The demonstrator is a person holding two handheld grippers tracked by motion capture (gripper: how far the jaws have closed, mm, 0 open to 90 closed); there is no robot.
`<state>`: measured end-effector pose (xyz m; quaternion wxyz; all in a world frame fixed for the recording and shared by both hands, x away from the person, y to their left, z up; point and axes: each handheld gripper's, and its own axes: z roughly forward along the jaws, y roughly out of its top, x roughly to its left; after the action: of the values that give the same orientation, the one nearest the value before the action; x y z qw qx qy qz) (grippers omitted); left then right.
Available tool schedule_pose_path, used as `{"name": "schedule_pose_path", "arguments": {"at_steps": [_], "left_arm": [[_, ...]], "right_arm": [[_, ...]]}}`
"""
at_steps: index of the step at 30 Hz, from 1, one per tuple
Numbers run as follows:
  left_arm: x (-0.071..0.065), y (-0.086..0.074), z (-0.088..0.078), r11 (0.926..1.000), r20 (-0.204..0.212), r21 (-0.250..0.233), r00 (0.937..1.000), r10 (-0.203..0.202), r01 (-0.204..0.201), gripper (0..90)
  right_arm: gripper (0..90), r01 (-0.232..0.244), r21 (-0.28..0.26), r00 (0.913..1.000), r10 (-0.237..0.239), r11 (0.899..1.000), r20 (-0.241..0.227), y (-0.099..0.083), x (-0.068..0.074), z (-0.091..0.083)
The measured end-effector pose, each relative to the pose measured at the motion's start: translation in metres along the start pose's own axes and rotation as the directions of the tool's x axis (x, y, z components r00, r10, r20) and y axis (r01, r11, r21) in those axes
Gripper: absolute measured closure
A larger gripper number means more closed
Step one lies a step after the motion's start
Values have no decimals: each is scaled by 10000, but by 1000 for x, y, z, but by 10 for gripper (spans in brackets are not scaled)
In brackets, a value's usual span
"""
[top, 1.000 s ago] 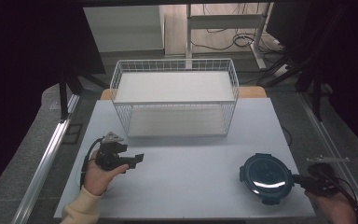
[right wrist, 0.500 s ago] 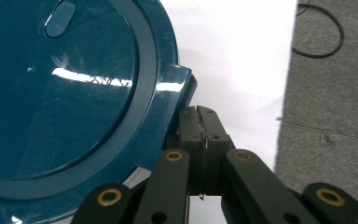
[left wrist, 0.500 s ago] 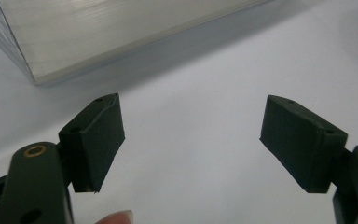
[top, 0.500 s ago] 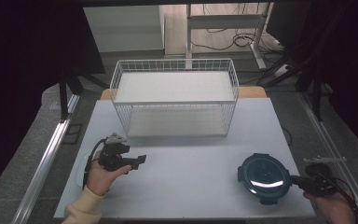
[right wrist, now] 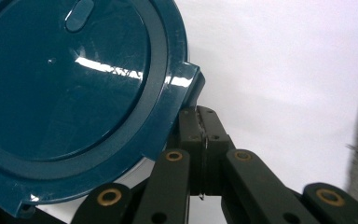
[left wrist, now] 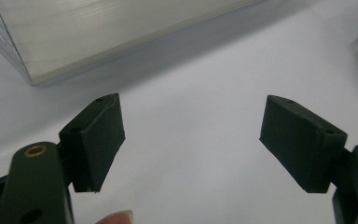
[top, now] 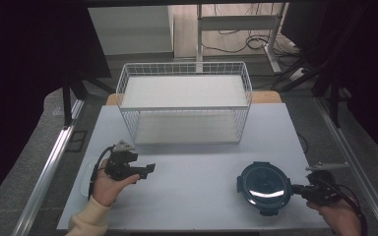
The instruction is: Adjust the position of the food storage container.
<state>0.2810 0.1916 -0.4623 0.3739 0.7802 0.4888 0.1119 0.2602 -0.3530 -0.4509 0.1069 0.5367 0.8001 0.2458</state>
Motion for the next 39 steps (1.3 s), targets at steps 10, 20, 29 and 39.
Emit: {"name": "schedule_pose_path", "arguments": {"at_steps": [10, 20, 29, 39], "left_arm": [[-2, 0, 2, 9999, 36, 81, 10000, 69, -69, 207], [-4, 0, 2, 9999, 82, 64, 9999, 100, -100, 208], [-5, -1, 4, 9998, 95, 123, 9999, 128, -129, 209], [-5, -1, 4, 9999, 62, 70, 9999, 93, -94, 211]], "right_arm": [[896, 405, 14, 9959, -402, 9992, -815, 7, 18, 10], [896, 806, 18, 9883, -797, 9967, -1300, 14, 45, 20], [896, 946, -20, 9775, -932, 9955, -1893, 16, 56, 26], [896, 1278, -50, 9651, -1255, 9918, -2298, 19, 70, 32]]}}
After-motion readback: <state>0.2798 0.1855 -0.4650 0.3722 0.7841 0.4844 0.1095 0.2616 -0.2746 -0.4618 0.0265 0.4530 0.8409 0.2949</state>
